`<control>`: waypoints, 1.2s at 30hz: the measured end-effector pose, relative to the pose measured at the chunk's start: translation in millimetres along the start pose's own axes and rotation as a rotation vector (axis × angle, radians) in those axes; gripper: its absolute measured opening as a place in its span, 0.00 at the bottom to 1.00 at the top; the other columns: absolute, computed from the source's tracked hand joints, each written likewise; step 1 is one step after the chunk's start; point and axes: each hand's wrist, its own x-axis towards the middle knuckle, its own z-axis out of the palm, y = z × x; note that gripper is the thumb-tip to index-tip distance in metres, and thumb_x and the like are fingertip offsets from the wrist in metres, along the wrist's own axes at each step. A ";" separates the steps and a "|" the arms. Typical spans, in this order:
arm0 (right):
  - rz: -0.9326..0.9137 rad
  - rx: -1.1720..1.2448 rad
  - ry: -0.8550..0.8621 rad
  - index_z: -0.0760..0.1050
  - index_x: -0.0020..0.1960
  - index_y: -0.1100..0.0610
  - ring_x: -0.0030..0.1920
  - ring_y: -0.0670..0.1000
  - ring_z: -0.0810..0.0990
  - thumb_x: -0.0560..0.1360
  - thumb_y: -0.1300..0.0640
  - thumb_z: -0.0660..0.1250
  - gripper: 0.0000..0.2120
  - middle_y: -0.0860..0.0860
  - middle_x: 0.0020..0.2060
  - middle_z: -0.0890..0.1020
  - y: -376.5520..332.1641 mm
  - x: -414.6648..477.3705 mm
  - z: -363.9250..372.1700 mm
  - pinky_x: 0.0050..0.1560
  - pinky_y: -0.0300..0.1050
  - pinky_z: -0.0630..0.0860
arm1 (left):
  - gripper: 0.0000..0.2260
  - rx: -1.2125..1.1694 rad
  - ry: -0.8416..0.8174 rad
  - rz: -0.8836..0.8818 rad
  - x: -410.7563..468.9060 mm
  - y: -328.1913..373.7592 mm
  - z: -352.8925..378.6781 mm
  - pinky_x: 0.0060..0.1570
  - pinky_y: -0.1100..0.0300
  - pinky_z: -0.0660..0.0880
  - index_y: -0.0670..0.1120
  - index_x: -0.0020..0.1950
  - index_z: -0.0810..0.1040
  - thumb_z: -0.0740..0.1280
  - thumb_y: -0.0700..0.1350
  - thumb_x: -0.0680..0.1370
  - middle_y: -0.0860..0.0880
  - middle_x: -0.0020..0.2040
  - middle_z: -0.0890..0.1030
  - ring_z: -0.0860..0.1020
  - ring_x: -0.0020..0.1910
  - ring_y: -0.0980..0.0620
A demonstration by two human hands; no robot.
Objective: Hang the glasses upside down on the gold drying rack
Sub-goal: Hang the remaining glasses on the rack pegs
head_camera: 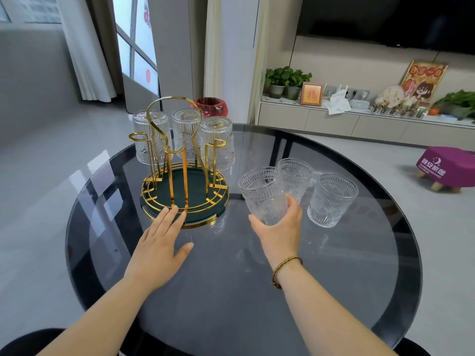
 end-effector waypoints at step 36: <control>-0.503 -0.710 -0.831 0.59 0.66 0.54 0.65 0.55 0.63 0.62 0.53 0.73 0.36 0.56 0.65 0.65 -171.2 85.9 23.2 0.65 0.54 0.65 | 0.25 -0.088 0.191 -0.016 20.7 -40.5 -1.8 0.70 0.57 0.41 0.51 0.72 0.51 0.57 0.47 0.78 0.48 0.76 0.50 0.44 0.75 0.50</control>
